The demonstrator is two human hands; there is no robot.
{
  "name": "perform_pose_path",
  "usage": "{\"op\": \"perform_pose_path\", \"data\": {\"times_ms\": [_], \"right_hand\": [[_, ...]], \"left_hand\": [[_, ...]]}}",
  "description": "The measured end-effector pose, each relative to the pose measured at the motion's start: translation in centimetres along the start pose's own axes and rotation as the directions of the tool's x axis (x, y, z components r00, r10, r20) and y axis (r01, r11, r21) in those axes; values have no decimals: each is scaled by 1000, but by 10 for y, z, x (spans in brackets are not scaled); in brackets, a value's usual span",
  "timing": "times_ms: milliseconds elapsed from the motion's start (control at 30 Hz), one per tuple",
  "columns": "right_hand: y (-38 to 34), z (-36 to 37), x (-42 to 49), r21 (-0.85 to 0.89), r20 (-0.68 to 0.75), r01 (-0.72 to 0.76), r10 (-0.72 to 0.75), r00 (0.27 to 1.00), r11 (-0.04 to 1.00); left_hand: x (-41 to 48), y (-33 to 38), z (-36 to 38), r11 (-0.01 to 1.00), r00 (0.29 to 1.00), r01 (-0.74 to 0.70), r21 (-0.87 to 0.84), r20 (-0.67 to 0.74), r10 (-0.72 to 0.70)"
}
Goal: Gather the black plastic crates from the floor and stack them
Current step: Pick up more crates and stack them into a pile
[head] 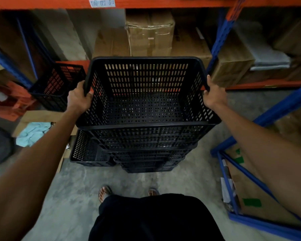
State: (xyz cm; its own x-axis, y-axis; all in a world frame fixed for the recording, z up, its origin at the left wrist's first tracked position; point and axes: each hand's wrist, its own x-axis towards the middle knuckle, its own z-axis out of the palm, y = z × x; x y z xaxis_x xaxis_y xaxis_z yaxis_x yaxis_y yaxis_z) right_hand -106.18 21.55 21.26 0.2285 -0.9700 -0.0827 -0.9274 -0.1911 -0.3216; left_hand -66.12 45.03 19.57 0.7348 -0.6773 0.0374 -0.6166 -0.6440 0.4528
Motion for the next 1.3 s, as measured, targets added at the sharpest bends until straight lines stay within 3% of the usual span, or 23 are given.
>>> {"op": "perform_pose_path", "data": {"times_ms": [600, 900, 1067, 1167, 1300], "right_hand": [[-6, -2, -4, 24, -11, -1, 1, 1000, 1000], [-3, 7, -8, -86, -3, 33, -33, 999, 996], [2, 3, -7, -241, 97, 187, -168, 981, 952], [10, 6, -3, -187, 111, 277, -260, 959, 942], [12, 13, 3, -143, 79, 280, -271, 959, 949]], "left_hand": [[-17, 9, -2, 991, 998, -42, 123, -38, 47], [-13, 18, -3, 981, 998, -21, 191, -53, 32], [-5, 10, 2, 967, 982, -178, 181, -24, 185], [0, 4, 6, 907, 953, -296, 298, 31, 301], [9, -2, 15, 855, 944, -329, 402, 103, 314]]}}
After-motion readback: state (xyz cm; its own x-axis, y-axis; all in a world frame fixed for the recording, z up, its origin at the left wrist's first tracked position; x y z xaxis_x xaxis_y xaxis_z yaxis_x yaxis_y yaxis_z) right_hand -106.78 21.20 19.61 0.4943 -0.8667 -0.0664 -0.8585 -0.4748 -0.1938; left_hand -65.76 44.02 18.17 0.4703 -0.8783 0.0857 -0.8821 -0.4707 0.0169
